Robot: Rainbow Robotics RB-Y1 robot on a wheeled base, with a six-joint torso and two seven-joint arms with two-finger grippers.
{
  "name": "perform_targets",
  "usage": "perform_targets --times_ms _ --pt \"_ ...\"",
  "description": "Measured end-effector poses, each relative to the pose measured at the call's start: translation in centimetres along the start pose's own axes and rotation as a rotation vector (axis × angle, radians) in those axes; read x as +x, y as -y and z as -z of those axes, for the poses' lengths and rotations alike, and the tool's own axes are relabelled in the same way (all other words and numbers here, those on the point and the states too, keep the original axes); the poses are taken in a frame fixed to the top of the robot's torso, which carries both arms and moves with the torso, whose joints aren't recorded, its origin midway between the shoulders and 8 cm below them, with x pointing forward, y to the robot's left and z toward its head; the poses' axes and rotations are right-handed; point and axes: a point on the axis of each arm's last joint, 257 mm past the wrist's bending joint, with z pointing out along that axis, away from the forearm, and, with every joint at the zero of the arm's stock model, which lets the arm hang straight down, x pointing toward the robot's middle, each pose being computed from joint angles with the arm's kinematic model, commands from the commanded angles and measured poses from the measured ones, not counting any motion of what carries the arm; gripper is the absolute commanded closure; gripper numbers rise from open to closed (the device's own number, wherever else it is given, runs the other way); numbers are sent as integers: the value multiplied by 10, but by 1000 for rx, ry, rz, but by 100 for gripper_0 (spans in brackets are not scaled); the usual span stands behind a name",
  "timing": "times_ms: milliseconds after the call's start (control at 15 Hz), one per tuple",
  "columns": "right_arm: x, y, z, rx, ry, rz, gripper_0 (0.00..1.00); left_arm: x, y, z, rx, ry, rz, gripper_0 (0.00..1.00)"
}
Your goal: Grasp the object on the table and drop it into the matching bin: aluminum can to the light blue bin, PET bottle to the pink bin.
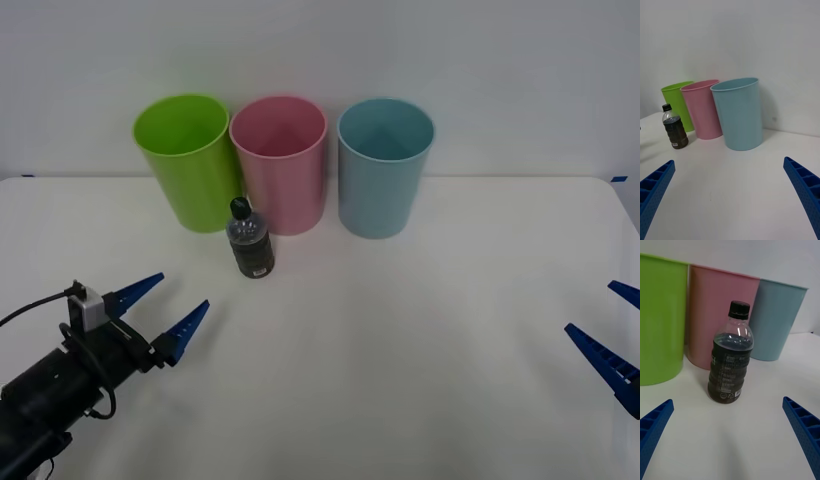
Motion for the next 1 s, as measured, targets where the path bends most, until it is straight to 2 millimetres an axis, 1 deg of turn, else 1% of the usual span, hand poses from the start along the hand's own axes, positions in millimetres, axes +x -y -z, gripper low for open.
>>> perform_targets --times_ms 133,333,600,733,1000 --pt "0 0 0 0 0 0 0 2 1 -13 -21 0 -14 0" --pt "0 0 0 0 0 0 0 5 9 -31 -36 3 -26 0" --pt "0 0 0 0 0 0 0 4 16 -51 -47 4 -35 0" --pt "0 0 0 0 0 0 0 3 17 -59 -47 7 -33 0" --pt "0 0 0 0 0 0 0 4 15 -85 -32 5 -27 0"
